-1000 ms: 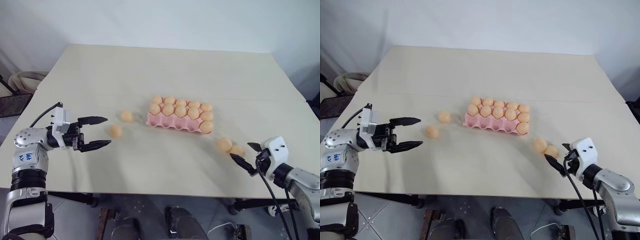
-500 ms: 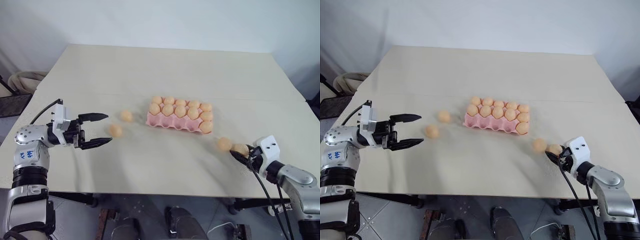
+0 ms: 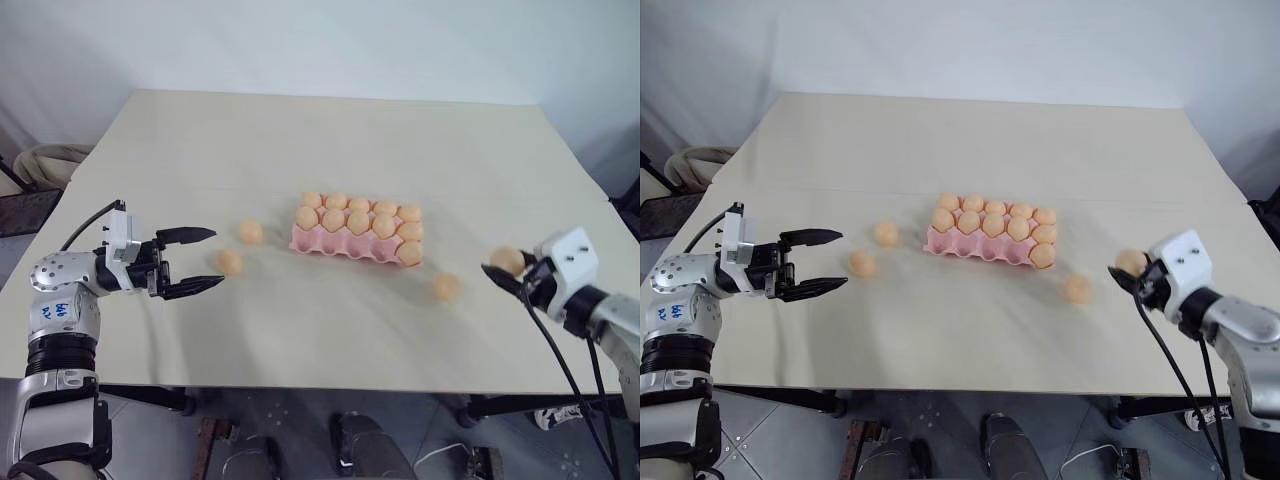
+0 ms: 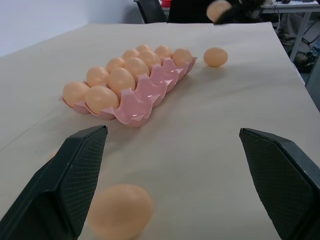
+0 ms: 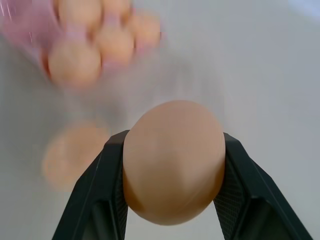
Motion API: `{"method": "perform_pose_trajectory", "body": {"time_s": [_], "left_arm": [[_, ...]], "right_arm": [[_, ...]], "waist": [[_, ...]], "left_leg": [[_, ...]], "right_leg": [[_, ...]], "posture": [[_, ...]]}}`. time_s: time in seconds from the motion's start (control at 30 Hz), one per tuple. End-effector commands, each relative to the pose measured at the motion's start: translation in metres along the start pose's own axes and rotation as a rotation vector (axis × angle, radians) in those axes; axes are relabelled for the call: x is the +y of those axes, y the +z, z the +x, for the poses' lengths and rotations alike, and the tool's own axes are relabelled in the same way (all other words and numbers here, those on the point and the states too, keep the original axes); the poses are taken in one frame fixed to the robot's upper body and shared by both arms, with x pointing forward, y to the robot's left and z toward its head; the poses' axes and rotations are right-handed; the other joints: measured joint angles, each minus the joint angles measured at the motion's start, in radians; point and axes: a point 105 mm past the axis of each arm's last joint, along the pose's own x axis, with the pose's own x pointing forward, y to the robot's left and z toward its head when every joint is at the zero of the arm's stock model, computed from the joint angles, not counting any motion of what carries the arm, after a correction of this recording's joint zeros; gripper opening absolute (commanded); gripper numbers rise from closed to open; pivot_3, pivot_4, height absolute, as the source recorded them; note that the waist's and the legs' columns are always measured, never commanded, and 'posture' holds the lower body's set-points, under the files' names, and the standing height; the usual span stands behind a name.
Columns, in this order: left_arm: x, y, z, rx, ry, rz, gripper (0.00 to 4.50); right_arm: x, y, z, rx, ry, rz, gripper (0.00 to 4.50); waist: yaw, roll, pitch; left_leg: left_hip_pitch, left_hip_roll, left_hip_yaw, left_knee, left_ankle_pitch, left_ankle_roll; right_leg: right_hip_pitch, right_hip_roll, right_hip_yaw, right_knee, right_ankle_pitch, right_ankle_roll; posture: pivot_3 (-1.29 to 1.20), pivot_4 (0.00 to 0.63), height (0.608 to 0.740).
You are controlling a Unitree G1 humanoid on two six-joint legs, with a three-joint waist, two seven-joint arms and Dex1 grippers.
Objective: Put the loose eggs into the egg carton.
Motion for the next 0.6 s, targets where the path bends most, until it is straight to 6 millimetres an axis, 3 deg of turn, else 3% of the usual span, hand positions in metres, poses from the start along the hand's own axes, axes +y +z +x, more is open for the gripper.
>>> {"method": "perform_pose_trajectory", "body": {"time_s": [0.03, 0.3, 0.47, 0.6], "left_arm": [[0.003, 0.008, 0.002, -0.015, 0.001, 0.043, 4.5], [0.003, 0.011, 0.002, -0.025, 0.01, 0.062, 4.5], [0.002, 0.012, 0.0, -0.025, 0.022, 0.073, 4.5], [0.0, 0.012, -0.002, -0.024, 0.03, 0.076, 4.5]], "right_arm": [[0.019, 0.031, 0.022, -0.07, 0.033, 0.034, 1.79], [0.071, 0.039, 0.076, -0.089, 0.117, 0.106, 1.79], [0.089, 0.026, 0.092, -0.065, 0.15, 0.098, 1.79], [0.093, 0.02, 0.096, -0.047, 0.157, 0.069, 1.79]], "waist": [[0.0, 0.0, 0.0], [0.007, 0.0, 0.0], [0.006, 0.0, 0.0], [0.006, 0.0, 0.0]], "left_leg": [[0.0, 0.0, 0.0, 0.0, 0.0, 0.0], [-0.007, 0.001, 0.0, 0.0, 0.001, -0.004], [-0.01, 0.001, 0.001, 0.001, 0.0, -0.004], [-0.017, 0.001, 0.003, 0.005, 0.0, -0.004]], "right_leg": [[0.0, 0.0, 0.0, 0.0, 0.0, 0.0], [-0.005, 0.0, -0.002, -0.001, -0.002, -0.001], [-0.007, 0.0, -0.002, -0.002, -0.003, 0.0], [-0.016, 0.0, -0.002, 0.003, -0.002, 0.001]], "posture": [[0.0, 0.15, 0.74], [0.0, 0.15, 0.74], [0.0, 0.15, 0.74], [0.0, 0.15, 0.74]]}}
